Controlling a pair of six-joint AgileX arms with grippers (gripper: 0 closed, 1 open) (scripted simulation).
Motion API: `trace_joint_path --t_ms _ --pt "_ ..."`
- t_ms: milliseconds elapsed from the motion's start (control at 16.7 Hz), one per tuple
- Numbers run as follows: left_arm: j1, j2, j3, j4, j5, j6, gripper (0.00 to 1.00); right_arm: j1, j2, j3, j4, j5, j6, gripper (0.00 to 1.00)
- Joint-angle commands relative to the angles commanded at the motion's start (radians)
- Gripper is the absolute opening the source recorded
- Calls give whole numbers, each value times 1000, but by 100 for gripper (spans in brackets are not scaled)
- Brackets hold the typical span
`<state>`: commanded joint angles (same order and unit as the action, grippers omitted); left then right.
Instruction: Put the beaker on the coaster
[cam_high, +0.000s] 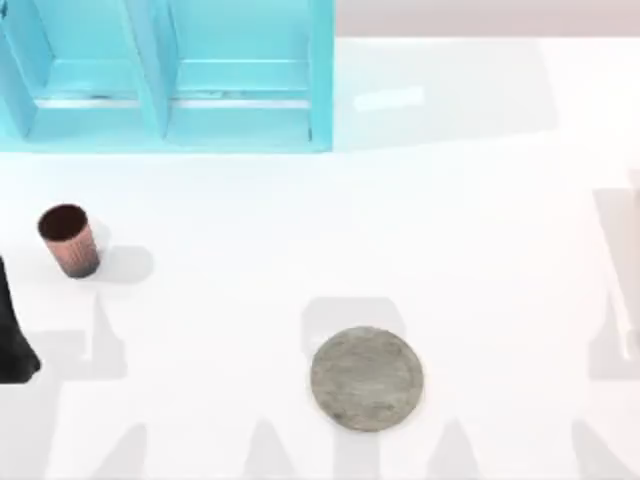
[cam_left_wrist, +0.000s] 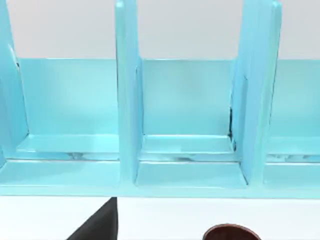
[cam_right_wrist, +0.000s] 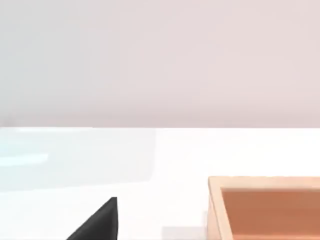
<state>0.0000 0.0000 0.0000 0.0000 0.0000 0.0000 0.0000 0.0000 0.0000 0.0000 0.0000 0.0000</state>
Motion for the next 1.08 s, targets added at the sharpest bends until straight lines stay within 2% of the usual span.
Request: trace_joint_path --t_ms 180,360,540,840,1080 --pt "0 9 9 -8 -1 10 100 0 0 0 0 0 0 100" --pt "-2 93 93 -84 -8 100 100 0 0 0 0 0 0 100" --pt "-5 266 269 -218 -20 273 100 0 0 0 0 0 0 100" --pt "-7 705 666 -476 -29 576 100 0 0 0 0 0 0 100" --pt "-21 979 865 -675 -18 757 100 0 0 0 0 0 0 100"
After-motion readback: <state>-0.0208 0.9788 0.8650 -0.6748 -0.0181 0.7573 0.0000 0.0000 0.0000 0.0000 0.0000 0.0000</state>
